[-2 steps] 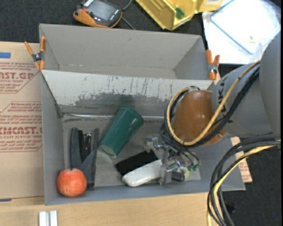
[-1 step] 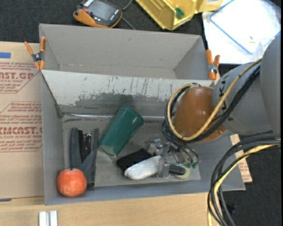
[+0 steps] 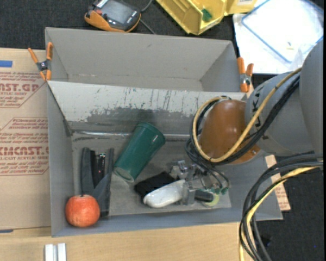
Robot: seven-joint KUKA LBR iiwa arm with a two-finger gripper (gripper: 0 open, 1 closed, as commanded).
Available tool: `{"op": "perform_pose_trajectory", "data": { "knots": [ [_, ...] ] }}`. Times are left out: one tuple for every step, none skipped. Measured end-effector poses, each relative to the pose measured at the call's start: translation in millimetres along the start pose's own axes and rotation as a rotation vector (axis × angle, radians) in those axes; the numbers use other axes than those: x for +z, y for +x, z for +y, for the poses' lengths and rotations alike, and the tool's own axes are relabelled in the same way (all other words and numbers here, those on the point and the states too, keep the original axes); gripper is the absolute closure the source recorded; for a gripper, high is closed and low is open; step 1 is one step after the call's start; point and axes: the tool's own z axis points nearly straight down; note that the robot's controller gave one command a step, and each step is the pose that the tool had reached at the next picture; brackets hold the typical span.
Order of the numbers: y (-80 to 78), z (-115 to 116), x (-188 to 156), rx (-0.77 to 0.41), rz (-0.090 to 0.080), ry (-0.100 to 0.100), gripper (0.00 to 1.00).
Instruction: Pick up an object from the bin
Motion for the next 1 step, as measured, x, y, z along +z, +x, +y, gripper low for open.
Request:
{"op": "perform_pose_trajectory", "data": {
  "knots": [
    [1.8,0.8,-38.2,0.0,0.008,-0.001,1.0]
  ]
}}
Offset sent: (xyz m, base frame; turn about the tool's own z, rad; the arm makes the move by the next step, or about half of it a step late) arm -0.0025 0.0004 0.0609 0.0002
